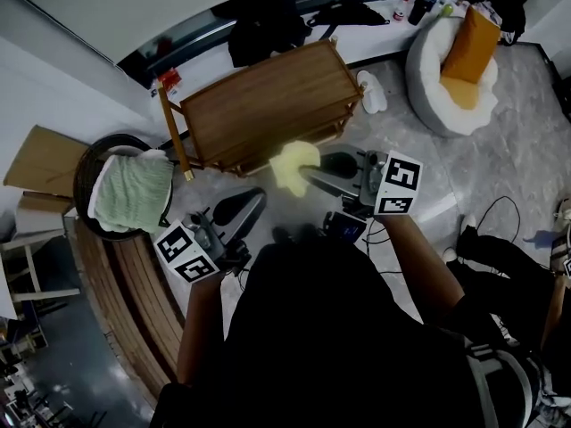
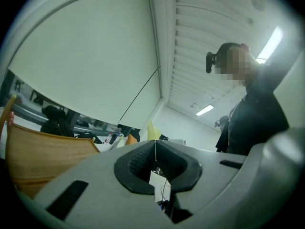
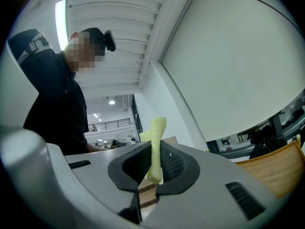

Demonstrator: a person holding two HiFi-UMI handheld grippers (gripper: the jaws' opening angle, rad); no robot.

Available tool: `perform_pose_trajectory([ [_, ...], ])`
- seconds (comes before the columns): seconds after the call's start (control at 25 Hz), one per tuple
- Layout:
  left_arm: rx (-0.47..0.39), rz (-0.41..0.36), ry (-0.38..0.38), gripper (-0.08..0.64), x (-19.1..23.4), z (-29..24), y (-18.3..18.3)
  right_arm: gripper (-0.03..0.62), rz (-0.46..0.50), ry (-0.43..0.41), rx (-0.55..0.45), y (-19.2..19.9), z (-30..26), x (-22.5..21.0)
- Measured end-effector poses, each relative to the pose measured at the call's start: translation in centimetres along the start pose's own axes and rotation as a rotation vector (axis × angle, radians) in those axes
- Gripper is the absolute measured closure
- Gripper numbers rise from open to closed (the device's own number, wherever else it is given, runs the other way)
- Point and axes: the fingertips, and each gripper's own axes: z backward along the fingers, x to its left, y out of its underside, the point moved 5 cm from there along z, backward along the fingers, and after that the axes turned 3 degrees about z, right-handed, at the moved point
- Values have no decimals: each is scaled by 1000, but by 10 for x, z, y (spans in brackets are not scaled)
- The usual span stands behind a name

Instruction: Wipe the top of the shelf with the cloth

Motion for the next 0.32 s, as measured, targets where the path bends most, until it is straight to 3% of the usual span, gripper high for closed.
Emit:
perform_pose_trajectory([
  [0.32,12,-15,-22,548,-10,-1,-1,548,1,12,6,1,4,0],
])
